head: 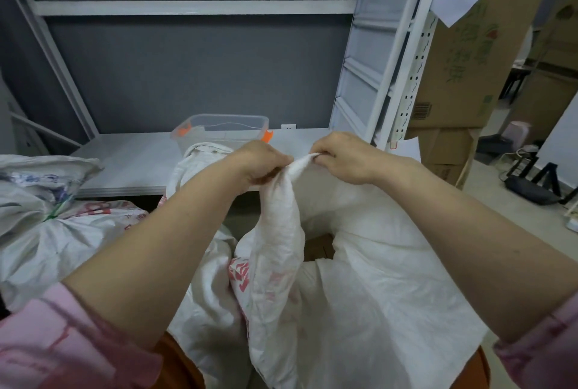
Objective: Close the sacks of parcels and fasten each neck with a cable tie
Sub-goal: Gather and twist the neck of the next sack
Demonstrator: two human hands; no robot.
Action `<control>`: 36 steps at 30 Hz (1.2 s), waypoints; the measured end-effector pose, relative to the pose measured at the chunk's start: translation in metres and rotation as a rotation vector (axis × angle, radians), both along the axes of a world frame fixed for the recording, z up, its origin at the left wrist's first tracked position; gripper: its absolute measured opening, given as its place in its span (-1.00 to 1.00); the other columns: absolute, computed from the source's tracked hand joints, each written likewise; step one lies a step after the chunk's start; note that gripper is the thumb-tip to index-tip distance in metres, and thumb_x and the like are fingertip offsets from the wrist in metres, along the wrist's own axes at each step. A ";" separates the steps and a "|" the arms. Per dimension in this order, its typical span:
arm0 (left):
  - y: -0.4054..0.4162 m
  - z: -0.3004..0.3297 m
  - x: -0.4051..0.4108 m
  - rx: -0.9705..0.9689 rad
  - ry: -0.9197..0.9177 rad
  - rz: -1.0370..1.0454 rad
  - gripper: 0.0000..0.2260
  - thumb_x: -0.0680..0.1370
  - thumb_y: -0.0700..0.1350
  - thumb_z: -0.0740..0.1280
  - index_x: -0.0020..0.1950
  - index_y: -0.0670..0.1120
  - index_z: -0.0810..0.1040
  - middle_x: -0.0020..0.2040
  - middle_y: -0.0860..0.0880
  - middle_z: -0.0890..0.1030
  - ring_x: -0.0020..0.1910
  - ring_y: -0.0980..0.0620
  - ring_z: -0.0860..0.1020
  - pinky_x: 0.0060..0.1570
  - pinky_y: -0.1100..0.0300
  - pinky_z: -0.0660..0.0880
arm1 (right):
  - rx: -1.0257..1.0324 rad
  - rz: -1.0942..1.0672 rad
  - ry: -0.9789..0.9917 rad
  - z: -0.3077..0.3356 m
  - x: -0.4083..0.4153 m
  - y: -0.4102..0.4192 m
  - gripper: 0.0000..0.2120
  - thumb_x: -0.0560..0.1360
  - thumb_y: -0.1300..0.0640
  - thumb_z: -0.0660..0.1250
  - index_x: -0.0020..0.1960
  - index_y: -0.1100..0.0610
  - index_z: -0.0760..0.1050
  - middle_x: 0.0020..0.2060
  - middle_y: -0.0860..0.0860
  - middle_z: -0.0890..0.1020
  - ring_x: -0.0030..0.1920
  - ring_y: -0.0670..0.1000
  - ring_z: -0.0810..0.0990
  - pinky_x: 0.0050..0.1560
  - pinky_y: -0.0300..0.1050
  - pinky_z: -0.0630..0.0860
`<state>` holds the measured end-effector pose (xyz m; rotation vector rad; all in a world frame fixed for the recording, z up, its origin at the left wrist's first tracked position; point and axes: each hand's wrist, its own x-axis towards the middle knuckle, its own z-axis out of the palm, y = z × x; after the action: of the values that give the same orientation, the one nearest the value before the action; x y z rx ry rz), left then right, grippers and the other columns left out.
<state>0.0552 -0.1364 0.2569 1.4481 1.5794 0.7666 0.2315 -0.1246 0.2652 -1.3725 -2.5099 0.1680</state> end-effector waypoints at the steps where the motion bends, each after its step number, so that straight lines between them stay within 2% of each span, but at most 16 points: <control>1: -0.005 0.001 0.004 0.112 0.182 0.063 -0.68 0.55 0.00 0.34 0.24 -0.13 0.52 0.03 -0.05 0.59 -0.22 0.09 0.51 -0.17 0.19 0.47 | 0.008 -0.056 -0.031 0.000 0.000 0.000 -0.79 0.55 0.23 0.13 -0.20 0.27 0.44 -0.21 0.11 0.52 -0.10 0.15 0.47 -0.08 0.03 0.37; 3: -0.010 -0.001 0.009 0.197 0.276 0.093 -0.65 0.50 0.17 0.33 -0.06 -0.13 0.56 -0.02 -0.02 0.58 -0.17 0.06 0.51 -0.15 0.19 0.40 | 0.044 -0.162 -0.094 0.001 0.000 0.003 -0.80 0.53 0.24 0.09 -0.24 0.21 0.38 -0.18 0.10 0.49 -0.05 0.16 0.42 -0.06 0.01 0.31; 5: -0.017 -0.008 0.014 0.164 0.256 0.029 -0.60 0.41 0.22 0.41 -0.34 -0.09 0.45 -0.34 0.00 0.45 -0.31 0.03 0.43 -0.28 0.18 0.33 | 0.027 -0.238 -0.130 0.003 -0.001 0.005 -0.84 0.50 0.25 0.09 -0.25 0.18 0.34 -0.15 0.09 0.48 -0.02 0.16 0.39 -0.02 0.02 0.26; 6: -0.018 -0.014 0.015 0.161 0.289 0.009 -0.59 0.38 0.18 0.45 -0.39 -0.08 0.38 -0.40 -0.01 0.36 -0.37 0.03 0.36 -0.34 0.18 0.28 | 0.019 -0.258 -0.127 0.004 -0.002 0.006 -0.86 0.48 0.26 0.10 -0.24 0.18 0.34 -0.16 0.09 0.49 -0.02 0.17 0.40 -0.03 0.02 0.26; 9: -0.014 -0.024 0.013 0.189 0.358 0.027 -0.80 0.48 -0.04 0.39 -0.26 -0.14 0.53 -0.31 -0.08 0.43 -0.32 0.02 0.40 -0.34 0.18 0.35 | 0.045 -0.287 -0.061 0.006 -0.002 0.008 -0.82 0.44 0.34 0.10 -0.05 0.22 0.44 -0.13 0.11 0.54 0.00 0.19 0.49 -0.04 0.01 0.29; 12: -0.009 -0.025 0.006 0.139 0.111 0.074 -0.91 0.47 -0.21 0.40 -0.07 -0.17 0.67 -0.22 -0.06 0.62 -0.31 0.03 0.52 -0.29 0.20 0.50 | 0.071 -0.307 -0.025 0.006 0.003 0.010 -0.71 0.43 0.40 0.07 0.05 0.21 0.44 -0.04 0.11 0.56 0.01 0.17 0.49 -0.02 0.01 0.29; 16: -0.005 -0.024 -0.002 0.100 0.077 0.107 -0.91 0.50 -0.27 0.36 -0.15 -0.13 0.64 -0.35 -0.04 0.54 -0.43 0.07 0.44 -0.36 0.24 0.41 | 0.054 -0.299 -0.069 0.003 0.006 0.017 -0.77 0.40 0.43 0.05 -0.13 0.20 0.41 -0.05 0.19 0.58 -0.02 0.21 0.51 -0.06 -0.01 0.22; 18: -0.005 -0.023 -0.005 0.011 0.054 0.022 -0.88 0.54 -0.30 0.29 -0.10 -0.20 0.62 -0.27 -0.09 0.53 -0.34 0.06 0.45 -0.30 0.24 0.45 | -0.003 -0.311 -0.088 0.002 0.007 0.019 -0.73 0.43 0.42 0.05 0.00 0.31 0.48 0.08 0.22 0.59 0.08 0.24 0.52 -0.02 0.00 0.26; 21: -0.005 -0.027 -0.011 -0.205 -0.159 -0.182 -0.77 0.57 -0.38 0.13 -0.13 -0.22 0.56 -0.25 -0.10 0.51 -0.29 0.05 0.44 -0.28 0.24 0.38 | -0.121 -0.315 -0.119 -0.001 0.008 0.021 -0.66 0.48 0.39 0.08 0.18 0.33 0.49 0.21 0.24 0.53 0.23 0.27 0.47 0.19 0.13 0.40; 23: -0.002 -0.032 -0.014 -0.267 -0.275 -0.164 -0.72 0.55 -0.42 0.04 -0.21 -0.20 0.47 -0.30 -0.10 0.42 -0.37 0.06 0.38 -0.37 0.26 0.31 | -0.040 -0.271 -0.095 -0.003 0.007 0.019 -0.72 0.49 0.37 0.13 0.09 0.21 0.53 0.12 0.15 0.57 0.24 0.19 0.44 0.16 0.08 0.42; 26: 0.005 -0.036 -0.017 -0.290 -0.376 -0.041 -0.75 0.53 -0.39 0.04 -0.15 -0.20 0.47 -0.29 -0.09 0.43 -0.38 0.05 0.38 -0.51 0.32 0.35 | 0.102 -0.065 0.052 -0.006 0.000 0.006 -0.73 0.51 0.26 0.23 0.12 0.04 0.57 0.05 -0.05 0.59 0.17 -0.02 0.40 0.09 -0.10 0.40; 27: 0.007 -0.036 -0.018 -0.289 -0.397 -0.012 -0.77 0.53 -0.39 0.05 -0.08 -0.23 0.49 -0.26 -0.10 0.47 -0.34 0.03 0.43 -0.48 0.31 0.41 | 0.109 0.015 0.053 -0.008 -0.004 0.001 -0.75 0.52 0.20 0.26 0.14 0.04 0.58 0.05 -0.08 0.61 0.15 -0.05 0.42 0.09 -0.14 0.39; 29: 0.008 -0.033 -0.019 -0.289 -0.444 0.007 -0.75 0.52 -0.40 0.09 0.09 -0.30 0.50 -0.14 -0.18 0.54 -0.18 -0.05 0.52 -0.23 0.18 0.55 | 0.188 0.103 -0.060 -0.015 -0.009 -0.003 -0.75 0.51 0.13 0.29 0.16 0.03 0.58 0.03 -0.11 0.62 0.11 -0.04 0.41 0.12 -0.11 0.37; 31: 0.007 -0.030 -0.019 -0.288 -0.495 -0.013 -0.75 0.51 -0.42 0.12 0.13 -0.32 0.49 -0.08 -0.20 0.56 -0.09 -0.09 0.55 -0.07 0.09 0.54 | 0.315 0.122 -0.168 -0.024 -0.012 -0.002 -0.80 0.51 0.17 0.26 0.05 0.04 0.61 -0.09 -0.08 0.64 0.04 0.00 0.40 0.10 -0.04 0.36; 34: 0.006 -0.034 -0.020 -0.268 -0.439 0.002 -0.84 0.51 -0.38 0.18 0.02 -0.29 0.51 -0.15 -0.19 0.58 -0.16 -0.08 0.56 -0.14 0.12 0.54 | 0.305 0.112 -0.138 -0.031 -0.014 0.003 -0.77 0.48 0.26 0.18 -0.07 0.13 0.62 -0.17 -0.01 0.64 0.00 0.03 0.44 0.10 -0.01 0.35; 36: 0.008 -0.038 -0.019 -0.137 -0.155 0.093 -0.91 0.52 -0.20 0.30 -0.06 -0.21 0.54 -0.17 -0.19 0.56 -0.20 -0.08 0.52 -0.11 0.08 0.49 | 0.244 0.052 -0.140 -0.030 -0.014 0.008 -0.76 0.46 0.28 0.17 -0.06 0.17 0.61 -0.15 0.02 0.63 0.00 0.05 0.44 0.07 -0.05 0.33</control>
<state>0.0362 -0.1289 0.2184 1.1955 1.5568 0.7889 0.2175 -0.1164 0.2348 -1.2614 -2.5762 -0.2250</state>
